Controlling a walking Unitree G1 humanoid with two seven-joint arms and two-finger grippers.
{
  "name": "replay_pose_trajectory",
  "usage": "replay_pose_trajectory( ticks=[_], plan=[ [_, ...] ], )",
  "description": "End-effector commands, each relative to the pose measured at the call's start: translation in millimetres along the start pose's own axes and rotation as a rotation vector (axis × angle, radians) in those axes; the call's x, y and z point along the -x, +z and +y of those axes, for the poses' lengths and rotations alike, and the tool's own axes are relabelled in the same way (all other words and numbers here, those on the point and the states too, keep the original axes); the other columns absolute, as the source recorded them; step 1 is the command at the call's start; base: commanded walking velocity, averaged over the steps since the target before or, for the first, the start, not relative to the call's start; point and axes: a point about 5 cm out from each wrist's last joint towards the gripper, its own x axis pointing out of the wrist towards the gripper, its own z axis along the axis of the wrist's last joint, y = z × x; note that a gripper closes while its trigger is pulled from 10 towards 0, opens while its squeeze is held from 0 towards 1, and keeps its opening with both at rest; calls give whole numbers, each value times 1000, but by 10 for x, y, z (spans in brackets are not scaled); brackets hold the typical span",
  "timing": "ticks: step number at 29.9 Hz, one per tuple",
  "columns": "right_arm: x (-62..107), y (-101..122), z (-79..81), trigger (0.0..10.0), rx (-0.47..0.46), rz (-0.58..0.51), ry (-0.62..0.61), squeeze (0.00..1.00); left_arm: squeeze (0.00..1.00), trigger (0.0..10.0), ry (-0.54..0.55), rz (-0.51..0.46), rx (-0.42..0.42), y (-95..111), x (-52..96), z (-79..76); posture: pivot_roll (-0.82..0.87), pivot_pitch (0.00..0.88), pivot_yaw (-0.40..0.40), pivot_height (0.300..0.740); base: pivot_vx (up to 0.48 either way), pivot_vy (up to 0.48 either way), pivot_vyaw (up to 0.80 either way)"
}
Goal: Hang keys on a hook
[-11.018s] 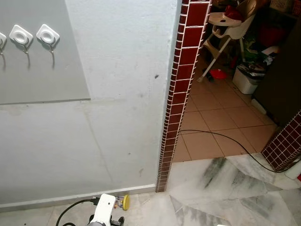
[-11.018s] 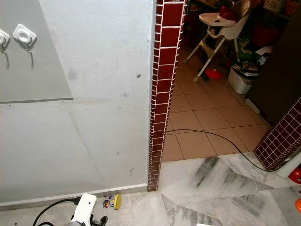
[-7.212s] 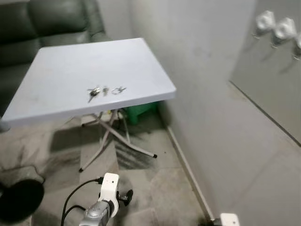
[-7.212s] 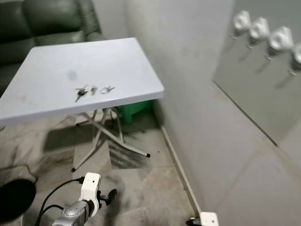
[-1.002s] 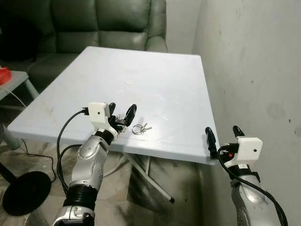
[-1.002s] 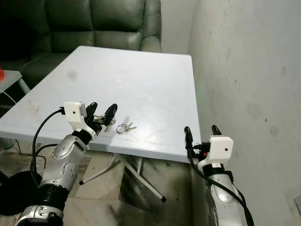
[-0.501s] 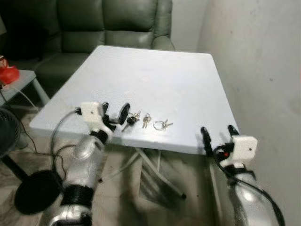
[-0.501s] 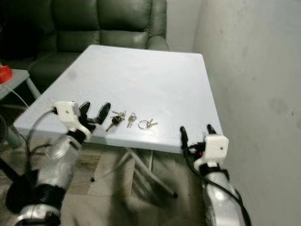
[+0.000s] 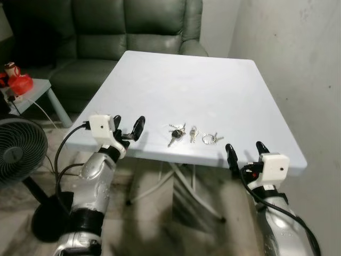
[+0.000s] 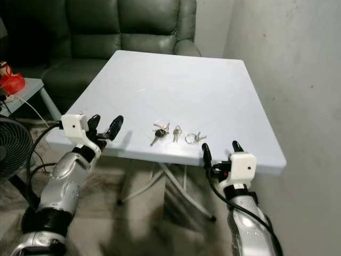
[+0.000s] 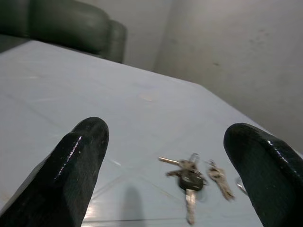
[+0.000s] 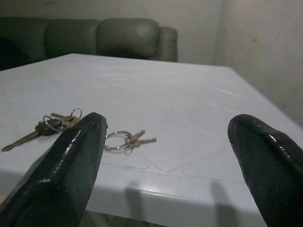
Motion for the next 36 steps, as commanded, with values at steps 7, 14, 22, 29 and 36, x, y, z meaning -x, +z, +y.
replay_pose_trajectory(
  ticks=[7, 14, 22, 29, 36],
  plan=[
    [-33, 57, 56, 10000, -5, -25, 26, 0, 0, 10000, 25, -4, -16, 44, 6, 71, -47, 0, -9, 740, 0, 387, 0],
    [-21, 49, 69, 10000, -1, -19, 40, 0, 0, 10000, 33, 18, -16, -10, 25, 52, -44, 0, -12, 740, 0, 0, 0],
    [-16, 37, 82, 10000, 0, -13, 52, 0, 0, 10000, 26, 42, -43, -48, 51, 53, -38, 0, -15, 740, 0, 0, 0],
    [-23, 37, 94, 10000, -1, -13, 61, 0, 0, 10000, 26, 44, -42, -45, 54, 59, -32, 0, -15, 740, 0, 0, 0],
    [-20, 37, 103, 10000, 0, -12, 66, 0, 0, 10000, 23, 47, -42, -43, 62, 61, -30, 0, -15, 740, 244, 0, 0]
  ],
)
